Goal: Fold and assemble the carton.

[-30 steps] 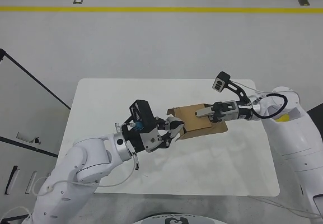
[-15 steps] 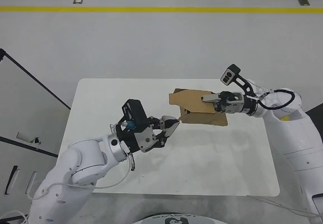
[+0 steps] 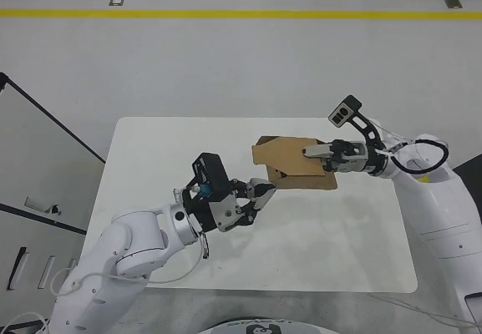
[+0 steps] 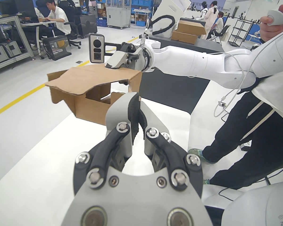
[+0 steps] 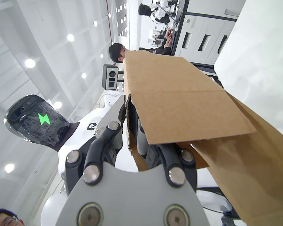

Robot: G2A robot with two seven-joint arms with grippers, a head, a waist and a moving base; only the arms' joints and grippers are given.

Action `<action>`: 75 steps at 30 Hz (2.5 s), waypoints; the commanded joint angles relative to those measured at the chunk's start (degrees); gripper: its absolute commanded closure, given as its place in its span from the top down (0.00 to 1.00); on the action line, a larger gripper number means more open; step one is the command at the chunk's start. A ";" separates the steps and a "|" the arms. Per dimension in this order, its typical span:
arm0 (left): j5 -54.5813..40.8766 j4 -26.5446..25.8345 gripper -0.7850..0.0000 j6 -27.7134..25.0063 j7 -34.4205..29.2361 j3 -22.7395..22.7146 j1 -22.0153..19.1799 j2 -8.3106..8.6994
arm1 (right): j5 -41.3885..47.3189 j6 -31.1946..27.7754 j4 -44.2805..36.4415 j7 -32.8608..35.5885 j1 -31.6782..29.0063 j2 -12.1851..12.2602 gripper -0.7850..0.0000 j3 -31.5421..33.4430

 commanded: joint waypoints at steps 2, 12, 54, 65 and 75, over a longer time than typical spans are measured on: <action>-0.48 0.10 0.00 -0.02 -0.01 -0.03 0.03 0.01 | 0.07 -0.98 -0.47 0.80 -0.18 -0.01 0.00 0.32; -1.84 0.30 0.00 -0.40 -0.03 -0.08 0.08 0.06 | 0.49 -3.80 -2.27 2.71 -0.69 -0.11 0.00 1.25; -3.01 0.51 0.00 -0.69 -0.46 0.37 -0.42 0.22 | -2.66 -1.01 -2.46 3.63 0.03 -0.65 0.00 -0.40; -2.91 0.21 0.00 -0.37 -0.69 0.53 -0.49 0.25 | -1.67 -0.08 -1.41 3.78 0.50 -0.99 0.00 -1.18; -2.84 -0.17 0.00 -0.38 -0.69 0.63 0.17 0.33 | -2.19 1.25 -1.95 3.71 0.20 -1.08 0.00 -1.69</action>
